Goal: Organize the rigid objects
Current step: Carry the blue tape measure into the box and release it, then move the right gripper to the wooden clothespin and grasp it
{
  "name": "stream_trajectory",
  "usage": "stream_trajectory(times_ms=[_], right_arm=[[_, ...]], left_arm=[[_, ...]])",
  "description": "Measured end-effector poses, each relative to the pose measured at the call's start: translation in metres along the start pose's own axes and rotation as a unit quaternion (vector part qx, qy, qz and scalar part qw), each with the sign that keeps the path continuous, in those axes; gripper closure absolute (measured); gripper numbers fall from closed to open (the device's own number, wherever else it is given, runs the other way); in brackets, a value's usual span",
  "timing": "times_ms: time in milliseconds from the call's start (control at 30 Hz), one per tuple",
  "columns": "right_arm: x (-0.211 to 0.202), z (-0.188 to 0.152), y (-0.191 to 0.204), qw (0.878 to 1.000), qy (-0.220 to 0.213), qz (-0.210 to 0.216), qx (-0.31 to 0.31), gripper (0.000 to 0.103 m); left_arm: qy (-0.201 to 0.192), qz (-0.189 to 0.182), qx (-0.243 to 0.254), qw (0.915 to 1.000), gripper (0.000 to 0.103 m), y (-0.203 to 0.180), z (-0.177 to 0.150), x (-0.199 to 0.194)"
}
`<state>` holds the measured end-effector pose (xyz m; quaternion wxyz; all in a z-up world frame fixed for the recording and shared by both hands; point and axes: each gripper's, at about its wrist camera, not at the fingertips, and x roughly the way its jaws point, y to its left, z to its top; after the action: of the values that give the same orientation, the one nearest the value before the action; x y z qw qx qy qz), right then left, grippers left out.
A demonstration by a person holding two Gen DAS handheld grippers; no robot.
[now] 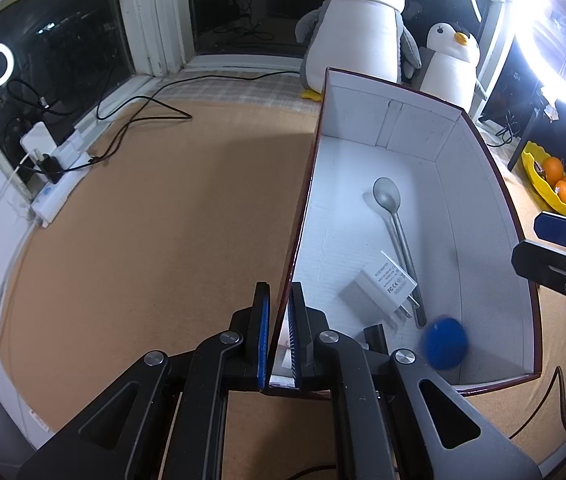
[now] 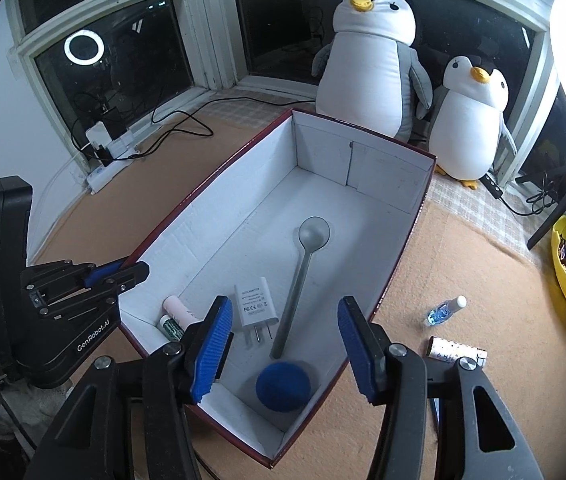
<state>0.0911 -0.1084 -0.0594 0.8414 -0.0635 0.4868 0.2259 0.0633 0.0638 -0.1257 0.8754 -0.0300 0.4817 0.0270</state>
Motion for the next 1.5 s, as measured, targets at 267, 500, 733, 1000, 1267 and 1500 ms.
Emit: stream_trajectory(times_ms=[267, 500, 733, 1000, 1267, 1500], right_arm=[[-0.007, -0.002, -0.018, 1.000, -0.006, -0.003, 0.024, 0.052], [-0.016, -0.010, -0.045, 0.998, -0.010, -0.014, 0.058, 0.052], [-0.024, -0.026, -0.086, 0.994, -0.009, -0.034, 0.107, 0.052], [-0.026, -0.057, -0.153, 0.979, 0.002, -0.083, 0.187, 0.052], [-0.014, -0.088, -0.211, 0.955, 0.024, -0.079, 0.286, 0.052], [0.010, -0.096, -0.234, 0.935, 0.042, -0.043, 0.349, 0.052]], left_arm=[[0.001, 0.000, -0.001, 1.0000, 0.095, 0.000, 0.000, 0.000], [0.001, 0.000, 0.000, 1.0000, 0.095, 0.000, 0.000, 0.000], [0.008, 0.000, 0.003, 1.0000, 0.095, 0.002, 0.002, 0.001], [0.011, 0.003, 0.015, 0.9998, 0.095, 0.000, 0.004, 0.003], [0.019, 0.013, 0.035, 0.9991, 0.095, -0.006, 0.008, 0.008], [0.023, 0.014, 0.042, 0.9988, 0.095, -0.008, 0.011, 0.010]])
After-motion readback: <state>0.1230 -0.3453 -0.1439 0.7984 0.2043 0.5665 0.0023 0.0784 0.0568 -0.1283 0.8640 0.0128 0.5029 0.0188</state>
